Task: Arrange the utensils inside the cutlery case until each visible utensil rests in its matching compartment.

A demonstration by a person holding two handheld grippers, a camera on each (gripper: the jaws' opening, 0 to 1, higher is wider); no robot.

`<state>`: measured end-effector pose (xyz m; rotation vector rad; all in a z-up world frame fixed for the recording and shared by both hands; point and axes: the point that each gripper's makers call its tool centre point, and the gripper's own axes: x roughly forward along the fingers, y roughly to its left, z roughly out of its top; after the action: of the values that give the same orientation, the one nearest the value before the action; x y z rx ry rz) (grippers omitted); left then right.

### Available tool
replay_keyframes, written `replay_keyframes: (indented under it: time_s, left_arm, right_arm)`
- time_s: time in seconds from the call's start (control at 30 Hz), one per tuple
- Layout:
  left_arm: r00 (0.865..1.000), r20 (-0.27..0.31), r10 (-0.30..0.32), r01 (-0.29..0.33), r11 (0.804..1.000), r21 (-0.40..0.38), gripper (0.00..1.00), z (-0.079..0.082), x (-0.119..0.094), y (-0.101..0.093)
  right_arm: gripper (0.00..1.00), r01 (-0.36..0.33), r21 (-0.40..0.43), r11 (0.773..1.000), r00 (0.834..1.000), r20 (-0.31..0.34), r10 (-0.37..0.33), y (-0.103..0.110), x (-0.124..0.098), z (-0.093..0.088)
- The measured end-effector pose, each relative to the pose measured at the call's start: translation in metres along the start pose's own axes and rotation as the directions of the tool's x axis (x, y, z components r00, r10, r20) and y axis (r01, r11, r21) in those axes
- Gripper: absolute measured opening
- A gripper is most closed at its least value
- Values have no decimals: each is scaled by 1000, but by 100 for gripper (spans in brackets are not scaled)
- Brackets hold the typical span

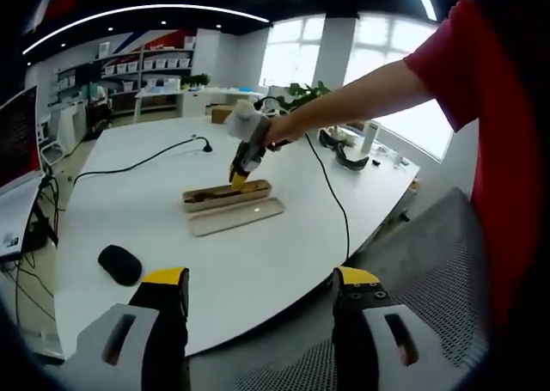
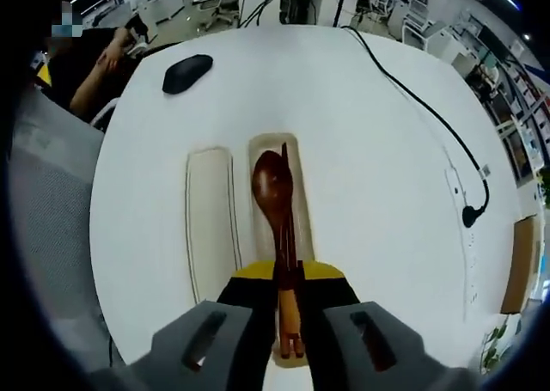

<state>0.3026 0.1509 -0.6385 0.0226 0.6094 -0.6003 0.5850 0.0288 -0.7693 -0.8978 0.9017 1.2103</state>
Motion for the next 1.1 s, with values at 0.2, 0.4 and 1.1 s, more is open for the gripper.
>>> replay_keyframes:
  time_s: [0.2,0.4,1.1]
  left_arm:
    - [1000,-7,-7,7,1000,3,72,-2,0,-2]
    - [999,-38,-39,39,999,11,72,-7,0,-7]
    - [998,-30,-58,58,998,-11,95,-12,-2,-20]
  right_arm:
    - [17,30,23,999,999,33,-31,-2,-14,2]
    - [25,49,87,995,995,87,-57,3,-30,4]
    - [40,128,171,977,958,233,-166,57,-83,-4]
